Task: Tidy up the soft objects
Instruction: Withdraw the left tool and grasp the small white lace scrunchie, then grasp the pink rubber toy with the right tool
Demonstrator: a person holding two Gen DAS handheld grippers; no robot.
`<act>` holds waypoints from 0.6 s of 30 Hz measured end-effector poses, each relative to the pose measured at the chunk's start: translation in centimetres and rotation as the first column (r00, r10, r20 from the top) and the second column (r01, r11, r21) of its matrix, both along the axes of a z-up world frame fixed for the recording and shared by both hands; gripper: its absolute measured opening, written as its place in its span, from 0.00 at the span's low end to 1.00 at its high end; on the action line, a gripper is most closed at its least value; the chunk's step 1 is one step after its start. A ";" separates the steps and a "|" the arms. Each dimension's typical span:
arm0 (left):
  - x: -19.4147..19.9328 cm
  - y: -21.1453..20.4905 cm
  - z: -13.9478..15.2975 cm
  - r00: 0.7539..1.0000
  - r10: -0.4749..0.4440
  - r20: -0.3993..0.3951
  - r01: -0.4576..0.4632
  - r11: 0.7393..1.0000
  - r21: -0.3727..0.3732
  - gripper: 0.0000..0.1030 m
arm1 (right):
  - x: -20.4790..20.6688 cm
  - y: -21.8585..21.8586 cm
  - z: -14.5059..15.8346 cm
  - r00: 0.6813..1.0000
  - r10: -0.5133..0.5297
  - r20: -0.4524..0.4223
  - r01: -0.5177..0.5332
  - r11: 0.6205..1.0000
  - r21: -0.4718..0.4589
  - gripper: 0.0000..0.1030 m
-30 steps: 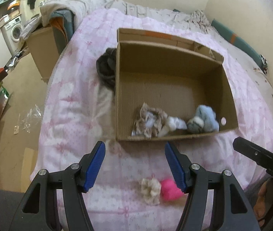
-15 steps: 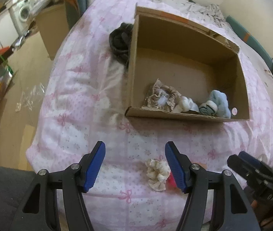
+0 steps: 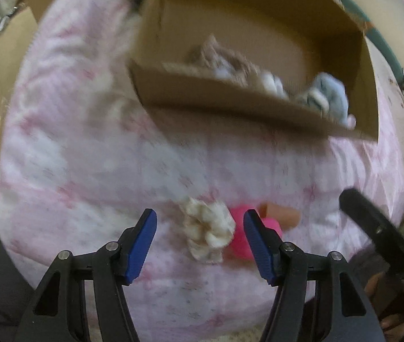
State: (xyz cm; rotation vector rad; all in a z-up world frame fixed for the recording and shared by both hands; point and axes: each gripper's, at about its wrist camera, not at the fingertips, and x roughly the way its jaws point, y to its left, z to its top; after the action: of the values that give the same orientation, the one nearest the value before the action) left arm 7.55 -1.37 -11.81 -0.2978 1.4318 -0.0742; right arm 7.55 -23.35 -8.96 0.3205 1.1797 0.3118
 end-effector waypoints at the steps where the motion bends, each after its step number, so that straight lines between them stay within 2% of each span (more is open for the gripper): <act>1: 0.0 -0.2 -0.4 1.000 -0.004 -0.013 0.004 1.000 0.007 0.54 | 0.0 0.0 0.0 1.000 0.001 0.001 -0.001 1.000 0.000 0.92; 3: -0.1 -0.1 -0.8 1.000 0.005 -0.015 -0.004 0.999 0.048 0.48 | 0.2 0.2 -0.2 1.000 0.002 -0.001 -0.002 1.000 0.002 0.92; 4: -0.2 -0.1 -1.0 1.000 0.008 -0.019 -0.007 0.998 0.066 0.42 | 0.2 0.2 -0.2 1.000 0.002 -0.003 -0.002 1.000 0.003 0.92; 5: -0.2 0.0 -1.3 0.999 0.009 -0.033 -0.006 0.997 0.071 0.33 | 0.3 0.2 -0.3 1.000 0.001 -0.006 -0.001 1.000 0.002 0.92; 7: -0.3 0.2 -1.9 0.998 0.015 -0.064 -0.012 0.999 0.043 0.23 | 0.3 0.1 -0.4 1.000 0.000 -0.011 0.000 1.000 -0.002 0.92; 9: -0.4 0.1 -1.9 0.998 0.009 -0.062 -0.007 0.999 0.042 0.22 | 0.3 0.1 -0.6 1.000 -0.001 -0.020 0.001 1.000 -0.015 0.92; 12: -0.5 -0.4 -1.6 0.999 -0.022 -0.048 0.024 0.998 0.050 0.15 | 0.3 0.2 -0.9 0.999 0.002 -0.032 -0.003 1.000 -0.017 0.92; 14: -0.5 -0.7 -0.7 1.000 -0.016 -0.008 0.017 0.996 0.086 0.13 | 0.2 0.4 -1.0 0.999 0.017 -0.040 -0.017 1.000 -0.010 0.92; 16: -0.7 0.1 0.9 0.998 0.018 0.054 -0.023 0.995 0.094 0.13 | 0.2 0.7 -1.2 0.997 0.047 -0.055 -0.045 0.999 0.028 0.92; 18: -0.8 1.1 2.3 0.994 0.056 0.094 -0.064 0.995 0.082 0.13 | 0.2 1.3 -1.8 0.989 0.108 -0.105 -0.095 0.988 0.117 0.87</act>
State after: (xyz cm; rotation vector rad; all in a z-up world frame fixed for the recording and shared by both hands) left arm 6.75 -0.22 -9.51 -0.2639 1.3304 0.0222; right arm 7.73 -22.02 -10.71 0.3800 1.2933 0.4554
